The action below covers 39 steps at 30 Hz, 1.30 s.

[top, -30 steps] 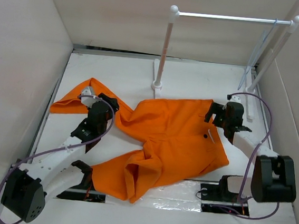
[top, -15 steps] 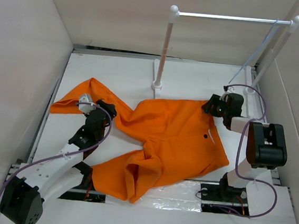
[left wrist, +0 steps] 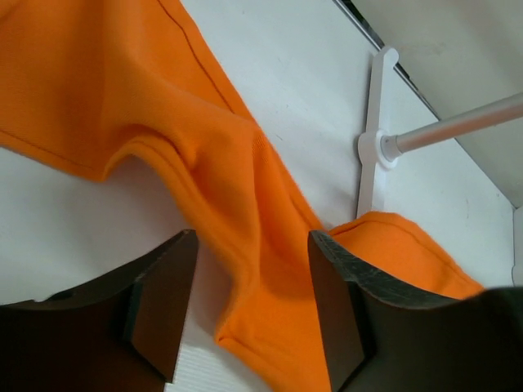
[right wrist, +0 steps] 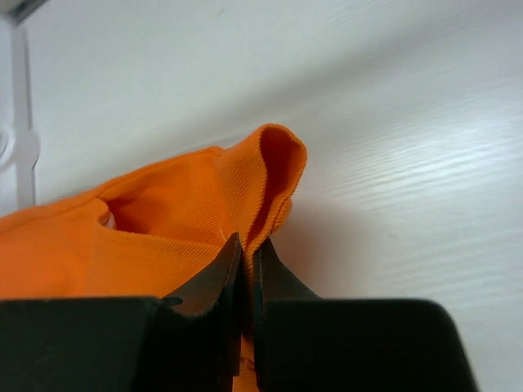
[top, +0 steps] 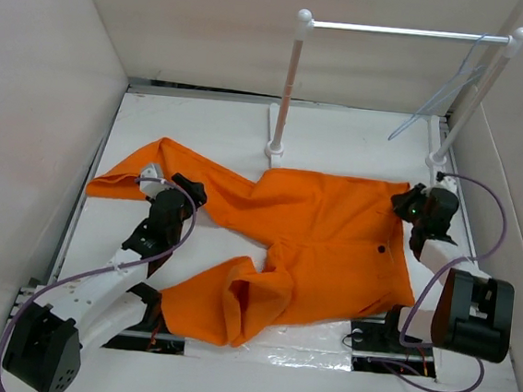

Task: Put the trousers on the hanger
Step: Flatten out the trousers at the center of the board.

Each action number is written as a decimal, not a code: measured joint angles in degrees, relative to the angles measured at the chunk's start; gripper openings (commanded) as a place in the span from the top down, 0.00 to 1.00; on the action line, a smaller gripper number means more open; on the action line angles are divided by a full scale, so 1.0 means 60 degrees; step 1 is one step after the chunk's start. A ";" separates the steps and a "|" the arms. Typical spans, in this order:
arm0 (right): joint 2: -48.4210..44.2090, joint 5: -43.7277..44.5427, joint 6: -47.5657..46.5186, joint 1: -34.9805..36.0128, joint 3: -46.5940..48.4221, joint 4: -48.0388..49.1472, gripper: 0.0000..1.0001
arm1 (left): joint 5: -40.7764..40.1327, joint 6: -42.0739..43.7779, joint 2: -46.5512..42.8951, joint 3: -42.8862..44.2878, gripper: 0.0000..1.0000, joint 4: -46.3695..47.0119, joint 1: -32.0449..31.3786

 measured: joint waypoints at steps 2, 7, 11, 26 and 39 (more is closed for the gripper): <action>-0.0492 0.0306 0.0175 -0.0656 -0.0095 -0.0240 1.00 | 0.0149 0.0044 0.0106 0.0000 0.44 0.0036 0.0000; -0.0608 0.1756 0.0262 -0.1311 0.0820 -0.1636 1.00 | 0.0393 0.0106 0.0266 0.0000 0.41 0.0069 0.0000; -0.0273 0.2663 0.0270 -0.1450 0.2251 -0.2696 0.48 | 0.0375 0.0164 0.0266 0.0000 0.36 0.0058 0.0015; -0.4885 0.1512 0.0382 -0.0273 -0.0208 -0.2291 1.00 | 0.0430 -0.0783 0.1741 0.0102 0.72 -0.0051 0.2481; -0.4080 -0.0889 -0.0892 0.4972 -0.1406 -0.1752 0.85 | 0.1949 -0.1971 0.4572 0.1282 0.46 0.0160 0.5020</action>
